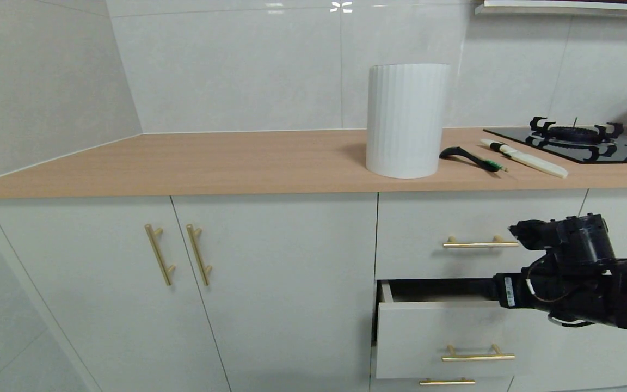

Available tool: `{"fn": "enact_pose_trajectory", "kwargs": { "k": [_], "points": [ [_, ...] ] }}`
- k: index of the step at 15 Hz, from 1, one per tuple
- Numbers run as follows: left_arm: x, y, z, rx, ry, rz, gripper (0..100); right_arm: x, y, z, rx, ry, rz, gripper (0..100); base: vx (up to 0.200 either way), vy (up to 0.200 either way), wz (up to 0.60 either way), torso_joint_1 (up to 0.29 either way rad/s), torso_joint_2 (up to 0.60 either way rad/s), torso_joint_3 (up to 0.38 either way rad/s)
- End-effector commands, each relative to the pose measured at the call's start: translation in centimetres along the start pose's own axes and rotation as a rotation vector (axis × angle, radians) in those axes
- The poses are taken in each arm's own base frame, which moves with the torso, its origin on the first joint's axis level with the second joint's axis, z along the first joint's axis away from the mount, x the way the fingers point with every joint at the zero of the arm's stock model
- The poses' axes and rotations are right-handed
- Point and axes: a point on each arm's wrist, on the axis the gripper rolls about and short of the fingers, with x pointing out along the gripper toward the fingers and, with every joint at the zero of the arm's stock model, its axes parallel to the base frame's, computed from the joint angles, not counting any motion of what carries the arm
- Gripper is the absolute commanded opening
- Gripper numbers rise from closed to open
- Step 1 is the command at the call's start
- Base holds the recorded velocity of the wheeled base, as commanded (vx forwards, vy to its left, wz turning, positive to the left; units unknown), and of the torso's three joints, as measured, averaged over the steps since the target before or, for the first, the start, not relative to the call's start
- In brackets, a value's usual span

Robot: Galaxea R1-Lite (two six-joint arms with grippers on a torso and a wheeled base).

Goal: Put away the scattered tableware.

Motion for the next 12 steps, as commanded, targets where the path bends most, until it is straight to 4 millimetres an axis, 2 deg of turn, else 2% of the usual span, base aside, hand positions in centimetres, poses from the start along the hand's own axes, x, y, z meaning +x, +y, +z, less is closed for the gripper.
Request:
{"fn": "enact_pose_trajectory", "kwargs": {
  "k": [1, 5, 12],
  "points": [
    [0.0, 0.0, 0.0, 0.0, -0.001, 0.002, 100, 3.0, 0.4, -1.4, -0.001, 0.03, -0.03, 100, 0.0, 0.0, 0.0, 0.0, 0.0, 0.0],
    [0.0, 0.0, 0.0, 0.0, -0.001, 0.002, 100, 6.1, 0.4, -3.2, 0.011, -0.007, -0.057, 100, 0.0, 0.0, 0.0, 0.0, 0.0, 0.0],
    [0.0, 0.0, 0.0, 0.0, -0.001, -0.001, 100, 8.1, 0.4, -4.2, 0.013, -0.052, -0.095, 100, 0.0, 0.0, 0.0, 0.0, 0.0, 0.0]
  ]
}}
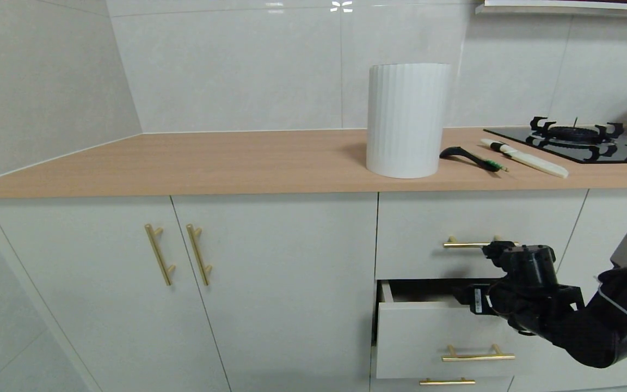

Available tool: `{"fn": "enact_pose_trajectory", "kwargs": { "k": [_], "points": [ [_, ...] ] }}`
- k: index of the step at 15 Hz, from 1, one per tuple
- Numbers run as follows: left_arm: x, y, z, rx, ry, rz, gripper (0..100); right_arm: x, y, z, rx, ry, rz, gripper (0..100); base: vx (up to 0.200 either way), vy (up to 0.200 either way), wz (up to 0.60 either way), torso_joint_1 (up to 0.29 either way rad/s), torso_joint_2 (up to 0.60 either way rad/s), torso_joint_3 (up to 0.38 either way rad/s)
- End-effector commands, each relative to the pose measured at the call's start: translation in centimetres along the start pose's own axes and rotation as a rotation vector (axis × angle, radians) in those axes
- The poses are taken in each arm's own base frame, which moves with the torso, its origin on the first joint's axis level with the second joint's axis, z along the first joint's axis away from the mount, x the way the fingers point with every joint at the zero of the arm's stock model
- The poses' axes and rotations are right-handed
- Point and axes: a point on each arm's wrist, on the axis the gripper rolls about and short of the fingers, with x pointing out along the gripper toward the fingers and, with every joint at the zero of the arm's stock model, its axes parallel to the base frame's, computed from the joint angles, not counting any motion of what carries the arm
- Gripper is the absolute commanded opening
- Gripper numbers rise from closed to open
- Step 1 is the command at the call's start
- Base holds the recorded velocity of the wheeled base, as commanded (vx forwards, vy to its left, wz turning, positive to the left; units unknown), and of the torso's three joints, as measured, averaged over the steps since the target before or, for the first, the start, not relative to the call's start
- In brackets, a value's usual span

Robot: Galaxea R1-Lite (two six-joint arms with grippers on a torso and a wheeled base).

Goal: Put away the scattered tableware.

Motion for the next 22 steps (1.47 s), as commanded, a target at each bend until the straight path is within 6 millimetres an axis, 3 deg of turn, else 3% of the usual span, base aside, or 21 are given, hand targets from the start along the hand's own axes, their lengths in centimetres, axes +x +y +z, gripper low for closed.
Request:
{"fn": "enact_pose_trajectory", "kwargs": {
  "k": [1, 9, 18, 22],
  "points": [
    [0.0, 0.0, 0.0, 0.0, -0.001, 0.003, 100, 0.7, 0.0, -0.8, -0.008, 0.031, -0.005, 100, 0.0, 0.0, 0.0, 0.0, 0.0, 0.0],
    [0.0, 0.0, 0.0, 0.0, -0.001, 0.003, 100, 0.1, -0.2, -1.2, -0.026, 0.074, -0.012, 100, 0.0, 0.0, 0.0, 0.0, 0.0, 0.0],
    [0.0, 0.0, 0.0, 0.0, -0.001, 0.001, 100, -3.7, -0.8, -0.1, -0.12, 0.187, -0.017, 100, 0.0, 0.0, 0.0, 0.0, 0.0, 0.0],
    [0.0, 0.0, 0.0, 0.0, -0.001, 0.003, 100, -4.8, -1.1, -0.5, -0.193, 0.277, -0.022, 100, 0.0, 0.0, 0.0, 0.0, 0.0, 0.0]
  ]
}}
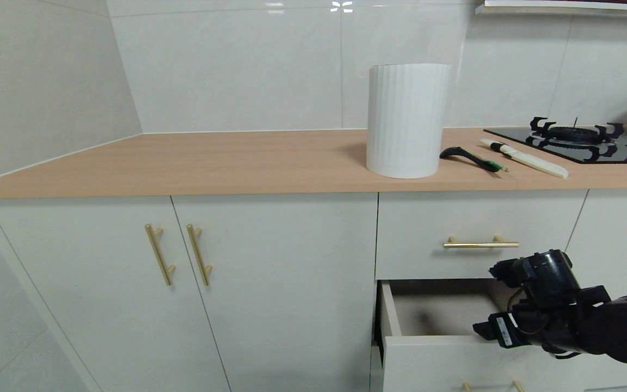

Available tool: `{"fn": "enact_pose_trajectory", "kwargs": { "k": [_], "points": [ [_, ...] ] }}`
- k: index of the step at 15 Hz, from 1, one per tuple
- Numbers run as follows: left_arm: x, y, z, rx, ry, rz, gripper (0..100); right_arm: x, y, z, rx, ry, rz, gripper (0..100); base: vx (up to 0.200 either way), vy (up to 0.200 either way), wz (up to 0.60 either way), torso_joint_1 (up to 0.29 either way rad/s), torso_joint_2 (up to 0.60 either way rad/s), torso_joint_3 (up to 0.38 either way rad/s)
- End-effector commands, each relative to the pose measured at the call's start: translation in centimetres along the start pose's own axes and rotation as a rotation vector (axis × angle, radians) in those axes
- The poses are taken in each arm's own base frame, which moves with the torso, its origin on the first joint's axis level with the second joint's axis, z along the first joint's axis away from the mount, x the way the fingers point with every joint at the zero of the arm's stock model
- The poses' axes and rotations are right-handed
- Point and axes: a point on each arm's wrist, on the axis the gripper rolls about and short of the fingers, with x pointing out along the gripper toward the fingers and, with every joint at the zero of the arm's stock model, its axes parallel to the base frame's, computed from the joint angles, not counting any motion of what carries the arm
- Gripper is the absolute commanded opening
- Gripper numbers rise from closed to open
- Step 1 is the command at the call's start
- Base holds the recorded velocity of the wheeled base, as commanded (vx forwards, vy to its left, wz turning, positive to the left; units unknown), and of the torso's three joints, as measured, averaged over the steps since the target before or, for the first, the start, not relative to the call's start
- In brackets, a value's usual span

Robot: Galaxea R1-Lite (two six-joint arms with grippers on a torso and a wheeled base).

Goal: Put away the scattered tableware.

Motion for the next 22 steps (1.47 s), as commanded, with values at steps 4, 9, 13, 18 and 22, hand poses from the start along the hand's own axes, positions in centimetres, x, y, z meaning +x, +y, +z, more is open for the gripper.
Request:
{"fn": "enact_pose_trajectory", "kwargs": {
  "k": [4, 9, 13, 18, 22],
  "points": [
    [0.0, 0.0, 0.0, 0.0, -0.001, 0.0, 100, -1.5, 0.1, -0.2, -0.049, 0.017, 0.002, 100, 0.0, 0.0, 0.0, 0.0, 0.0, 0.0],
    [0.0, 0.0, 0.0, 0.0, -0.001, 0.0, 100, -4.1, 0.6, -1.6, -0.177, 0.141, 0.026, 100, 0.0, 0.0, 0.0, 0.0, 0.0, 0.0],
    [0.0, 0.0, 0.0, 0.0, -0.001, 0.0, 100, -5.4, 0.5, -2.4, -0.262, 0.214, 0.009, 100, 0.0, 0.0, 0.0, 0.0, 0.0, 0.0],
    [0.0, 0.0, 0.0, 0.0, -0.001, 0.0, 100, -9.0, 0.9, -4.1, -0.409, 0.317, 0.035, 100, 0.0, 0.0, 0.0, 0.0, 0.0, 0.0],
    [0.0, 0.0, 0.0, 0.0, -0.001, 0.002, 100, -9.6, 1.0, -4.1, -0.43, 0.33, 0.043, 100, 0.0, 0.0, 0.0, 0.0, 0.0, 0.0]
  ]
}}
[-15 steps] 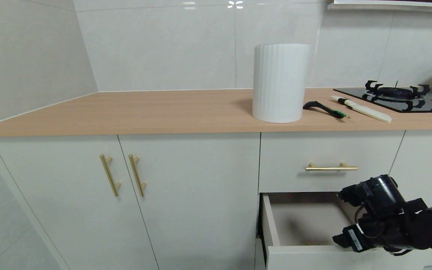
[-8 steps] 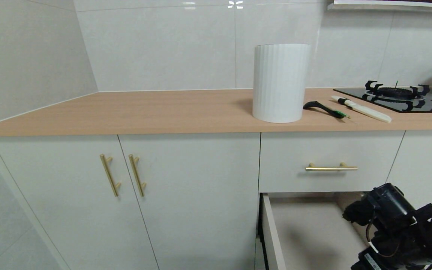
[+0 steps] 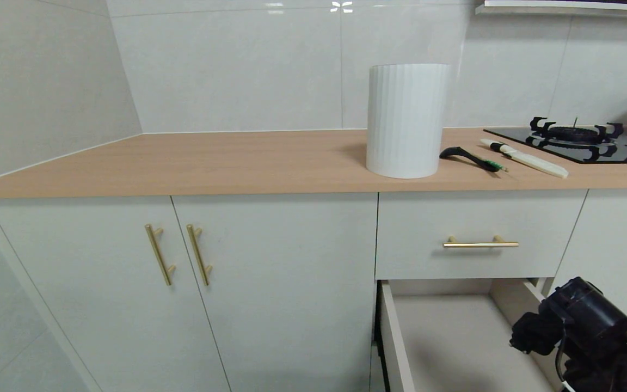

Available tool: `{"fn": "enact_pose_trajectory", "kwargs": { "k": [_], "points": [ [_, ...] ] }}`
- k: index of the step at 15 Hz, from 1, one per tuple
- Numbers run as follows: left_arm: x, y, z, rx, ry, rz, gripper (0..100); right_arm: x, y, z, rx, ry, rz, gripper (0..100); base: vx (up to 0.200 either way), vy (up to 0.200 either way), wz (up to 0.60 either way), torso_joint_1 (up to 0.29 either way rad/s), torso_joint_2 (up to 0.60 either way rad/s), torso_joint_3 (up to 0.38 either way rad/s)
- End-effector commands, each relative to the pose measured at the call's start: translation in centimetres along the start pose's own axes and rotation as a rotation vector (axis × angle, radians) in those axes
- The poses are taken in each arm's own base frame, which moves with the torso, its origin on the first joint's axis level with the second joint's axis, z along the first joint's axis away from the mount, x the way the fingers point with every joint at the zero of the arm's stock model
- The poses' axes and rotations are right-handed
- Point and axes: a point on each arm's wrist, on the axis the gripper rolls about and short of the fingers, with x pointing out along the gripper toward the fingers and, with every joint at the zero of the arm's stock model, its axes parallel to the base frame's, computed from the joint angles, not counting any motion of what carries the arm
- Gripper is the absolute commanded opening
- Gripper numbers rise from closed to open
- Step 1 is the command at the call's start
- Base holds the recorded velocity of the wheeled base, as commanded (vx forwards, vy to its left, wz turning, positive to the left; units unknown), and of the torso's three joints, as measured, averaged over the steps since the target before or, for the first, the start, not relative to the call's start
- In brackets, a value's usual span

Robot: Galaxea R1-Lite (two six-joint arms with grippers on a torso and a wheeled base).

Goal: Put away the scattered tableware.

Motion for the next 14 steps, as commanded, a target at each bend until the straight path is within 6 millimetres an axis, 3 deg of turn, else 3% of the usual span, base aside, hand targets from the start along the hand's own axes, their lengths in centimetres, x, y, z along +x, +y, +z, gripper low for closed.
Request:
{"fn": "enact_pose_trajectory", "kwargs": {
  "k": [1, 3, 8, 11, 14],
  "points": [
    [0.0, 0.0, 0.0, 0.0, 0.0, 0.003, 100, -0.6, -0.1, 0.0, 0.007, -0.03, -0.004, 100, 0.0, 0.0, 0.0, 0.0, 0.0, 0.0],
    [0.0, 0.0, 0.0, 0.0, 0.0, 0.001, 100, -1.0, -0.3, 0.3, 0.02, -0.054, -0.01, 100, 0.0, 0.0, 0.0, 0.0, 0.0, 0.0],
    [0.0, 0.0, 0.0, 0.0, 0.0, 0.003, 100, -4.9, -2.6, 3.4, 0.382, -0.288, 0.083, 100, 0.0, 0.0, 0.0, 0.0, 0.0, 0.0],
    [0.0, 0.0, 0.0, 0.0, 0.0, 0.003, 100, -6.5, -4.5, 3.4, 0.455, -0.377, 0.129, 100, 0.0, 0.0, 0.0, 0.0, 0.0, 0.0],
    [0.0, 0.0, 0.0, 0.0, 0.0, 0.001, 100, -7.0, -5.1, 3.5, 0.479, -0.446, 0.11, 100, 0.0, 0.0, 0.0, 0.0, 0.0, 0.0]
  ]
}}
